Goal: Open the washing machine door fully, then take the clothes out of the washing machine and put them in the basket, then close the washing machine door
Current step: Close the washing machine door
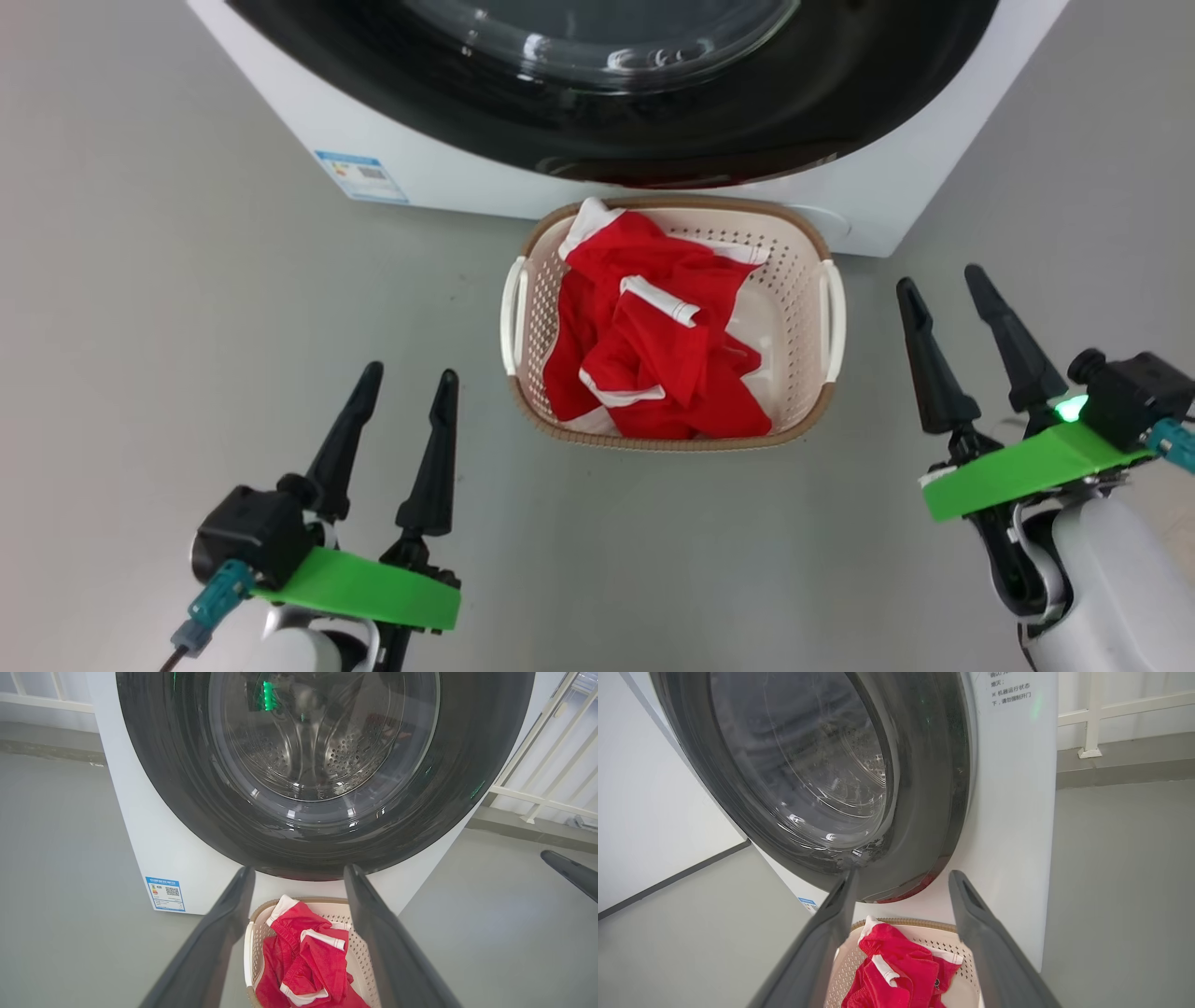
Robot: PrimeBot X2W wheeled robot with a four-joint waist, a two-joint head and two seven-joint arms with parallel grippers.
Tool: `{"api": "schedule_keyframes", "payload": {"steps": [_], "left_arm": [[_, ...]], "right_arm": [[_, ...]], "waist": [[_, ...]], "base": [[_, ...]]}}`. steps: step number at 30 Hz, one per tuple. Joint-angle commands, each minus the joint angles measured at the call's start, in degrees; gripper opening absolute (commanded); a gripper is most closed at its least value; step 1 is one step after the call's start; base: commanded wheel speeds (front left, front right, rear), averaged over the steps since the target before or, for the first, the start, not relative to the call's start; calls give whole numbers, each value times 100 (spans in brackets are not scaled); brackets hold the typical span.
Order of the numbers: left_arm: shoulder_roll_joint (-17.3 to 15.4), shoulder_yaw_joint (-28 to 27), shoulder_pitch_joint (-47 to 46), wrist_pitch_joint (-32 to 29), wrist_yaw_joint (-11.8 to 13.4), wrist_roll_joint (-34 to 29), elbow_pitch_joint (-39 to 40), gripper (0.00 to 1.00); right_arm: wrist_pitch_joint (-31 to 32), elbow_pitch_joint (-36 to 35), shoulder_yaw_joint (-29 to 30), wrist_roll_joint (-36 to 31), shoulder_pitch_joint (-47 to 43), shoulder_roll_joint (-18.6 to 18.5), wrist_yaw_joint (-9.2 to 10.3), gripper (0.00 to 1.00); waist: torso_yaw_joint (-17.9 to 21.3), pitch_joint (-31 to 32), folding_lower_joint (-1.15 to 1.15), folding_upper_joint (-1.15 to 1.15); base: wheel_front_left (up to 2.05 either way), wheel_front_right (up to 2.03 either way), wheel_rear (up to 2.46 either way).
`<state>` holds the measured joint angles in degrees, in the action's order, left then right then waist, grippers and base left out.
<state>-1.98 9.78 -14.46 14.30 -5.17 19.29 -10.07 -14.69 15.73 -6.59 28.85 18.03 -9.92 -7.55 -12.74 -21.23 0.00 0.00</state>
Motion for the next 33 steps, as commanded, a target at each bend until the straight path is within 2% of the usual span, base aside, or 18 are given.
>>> {"api": "schedule_keyframes", "payload": {"steps": [1, 12, 33], "left_arm": [[-89, -234, 102, 70, -49, -51, 77, 100], [-89, -640, 476, 70, -137, -335, -64, 100], [-89, -1178, 1104, 70, -229, -620, -84, 100]], "right_arm": [[-31, -155, -152, 89, -141, 54, 6, 100], [-31, -167, -86, 63, -925, 178, 6, 100], [-31, -139, 254, 5, -1841, 267, 6, 100]], "waist": [[153, 161, 0, 0], [523, 668, 0, 0], [976, 1344, 0, 0]], "base": [[0, 0, 0], [0, 0, 0], [0, 0, 0]]}}
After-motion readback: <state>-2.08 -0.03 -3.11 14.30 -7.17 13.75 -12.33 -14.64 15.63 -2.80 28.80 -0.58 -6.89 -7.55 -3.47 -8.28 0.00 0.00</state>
